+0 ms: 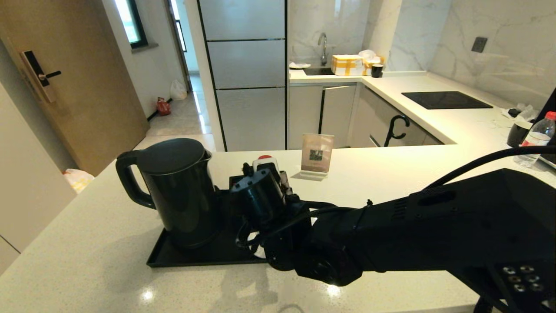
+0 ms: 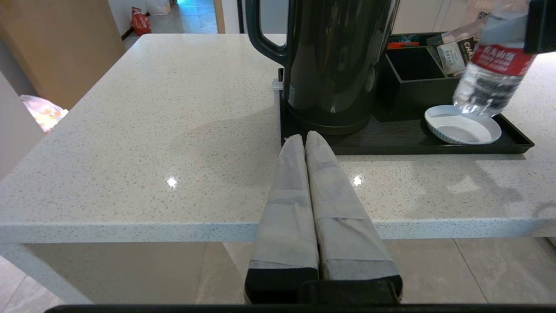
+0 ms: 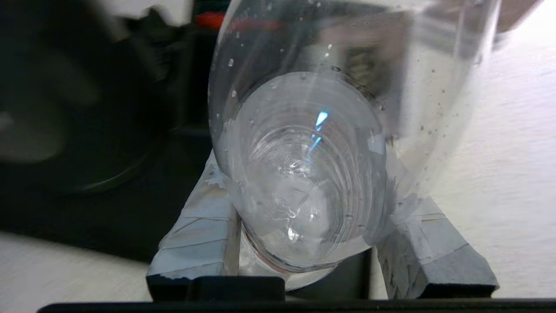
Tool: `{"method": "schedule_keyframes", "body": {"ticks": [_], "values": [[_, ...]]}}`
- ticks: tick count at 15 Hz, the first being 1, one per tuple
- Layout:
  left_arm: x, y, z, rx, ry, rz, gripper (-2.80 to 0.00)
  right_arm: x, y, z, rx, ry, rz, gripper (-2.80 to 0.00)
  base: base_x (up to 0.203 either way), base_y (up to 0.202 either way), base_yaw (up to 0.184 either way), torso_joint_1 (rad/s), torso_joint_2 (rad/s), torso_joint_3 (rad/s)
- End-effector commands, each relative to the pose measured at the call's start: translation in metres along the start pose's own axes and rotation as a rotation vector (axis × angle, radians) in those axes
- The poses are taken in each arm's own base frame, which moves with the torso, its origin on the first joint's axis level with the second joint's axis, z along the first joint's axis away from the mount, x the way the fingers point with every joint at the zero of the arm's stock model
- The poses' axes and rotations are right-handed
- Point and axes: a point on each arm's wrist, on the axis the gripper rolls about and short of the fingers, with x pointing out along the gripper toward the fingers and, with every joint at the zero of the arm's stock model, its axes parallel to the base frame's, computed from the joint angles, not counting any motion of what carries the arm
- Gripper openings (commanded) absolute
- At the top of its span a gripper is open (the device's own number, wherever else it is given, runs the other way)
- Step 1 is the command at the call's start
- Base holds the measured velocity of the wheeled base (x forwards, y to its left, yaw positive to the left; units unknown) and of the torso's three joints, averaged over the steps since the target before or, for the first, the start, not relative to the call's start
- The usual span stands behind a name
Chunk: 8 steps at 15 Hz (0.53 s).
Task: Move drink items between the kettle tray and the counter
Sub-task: Return the bottled water to its original position
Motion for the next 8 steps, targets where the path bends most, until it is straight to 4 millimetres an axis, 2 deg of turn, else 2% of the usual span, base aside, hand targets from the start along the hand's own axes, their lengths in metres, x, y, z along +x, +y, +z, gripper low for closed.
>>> {"method": "schedule_keyframes", "body": {"ticks": [1, 8], "values": [[0.0, 0.0, 0.0, -0.001, 0.001, 0.001, -2.8, 0.008, -0.001, -0.002, 0.02, 0.025, -0.004, -2.8, 0.0, 0.0, 0.0, 0.0, 0.0, 0.0], [0.0, 0.0, 0.0, -0.001, 0.001, 0.001, -2.8, 0.019, 0.001, -0.008, 0.061, 0.094, 0.013, -2.8, 0.0, 0.0, 0.0, 0.0, 0.0, 0.0]]}}
